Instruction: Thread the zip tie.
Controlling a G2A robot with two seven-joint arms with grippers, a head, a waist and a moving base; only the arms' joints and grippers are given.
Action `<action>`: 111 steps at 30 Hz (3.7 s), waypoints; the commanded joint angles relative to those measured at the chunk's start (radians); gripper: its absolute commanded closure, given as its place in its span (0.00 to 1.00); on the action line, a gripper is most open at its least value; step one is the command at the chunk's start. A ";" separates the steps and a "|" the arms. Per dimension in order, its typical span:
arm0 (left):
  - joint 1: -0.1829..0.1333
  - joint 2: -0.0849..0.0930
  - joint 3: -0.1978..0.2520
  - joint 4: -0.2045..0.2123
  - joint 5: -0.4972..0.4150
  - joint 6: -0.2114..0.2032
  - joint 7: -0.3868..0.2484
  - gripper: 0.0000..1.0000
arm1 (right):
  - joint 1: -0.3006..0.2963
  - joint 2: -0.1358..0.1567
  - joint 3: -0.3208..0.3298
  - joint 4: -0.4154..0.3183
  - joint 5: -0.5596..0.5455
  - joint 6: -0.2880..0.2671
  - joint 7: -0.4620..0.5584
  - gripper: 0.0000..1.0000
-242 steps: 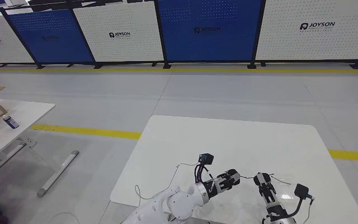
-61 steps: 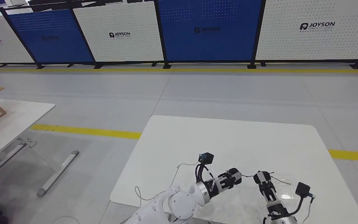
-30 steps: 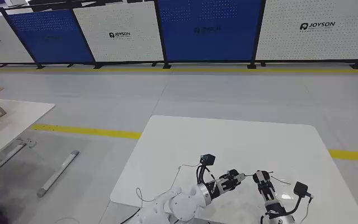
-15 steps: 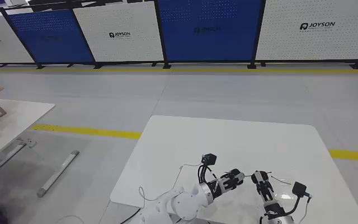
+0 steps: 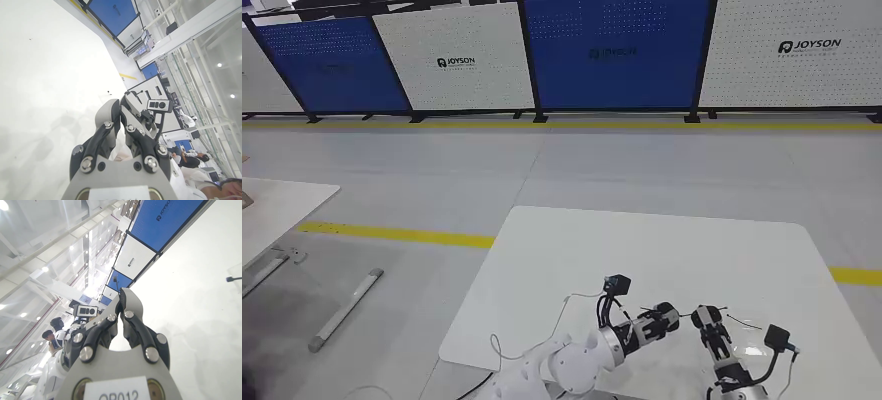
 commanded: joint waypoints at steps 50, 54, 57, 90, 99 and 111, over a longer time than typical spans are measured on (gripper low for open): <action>0.002 -0.021 -0.014 0.012 -0.014 0.057 -0.007 1.00 | -0.013 -0.001 0.018 0.005 -0.001 -0.026 0.011 0.89; 0.002 -0.023 -0.017 0.010 -0.014 0.059 -0.007 1.00 | -0.017 -0.001 0.020 0.004 -0.005 -0.030 0.009 0.95; 0.003 -0.023 -0.018 0.007 -0.013 0.062 -0.006 1.00 | -0.019 0.000 0.021 0.001 -0.008 -0.030 0.007 1.00; 0.003 -0.034 -0.028 0.021 -0.030 0.081 -0.011 1.00 | -0.020 -0.001 0.015 -0.007 -0.005 -0.030 0.013 0.33; -0.002 -0.040 -0.031 0.035 -0.046 0.081 -0.002 1.00 | -0.022 0.004 0.018 0.000 0.009 -0.030 0.009 0.60; 0.005 -0.042 -0.037 0.035 -0.042 0.073 -0.004 1.00 | -0.026 0.011 0.018 -0.012 0.014 -0.030 -0.005 1.00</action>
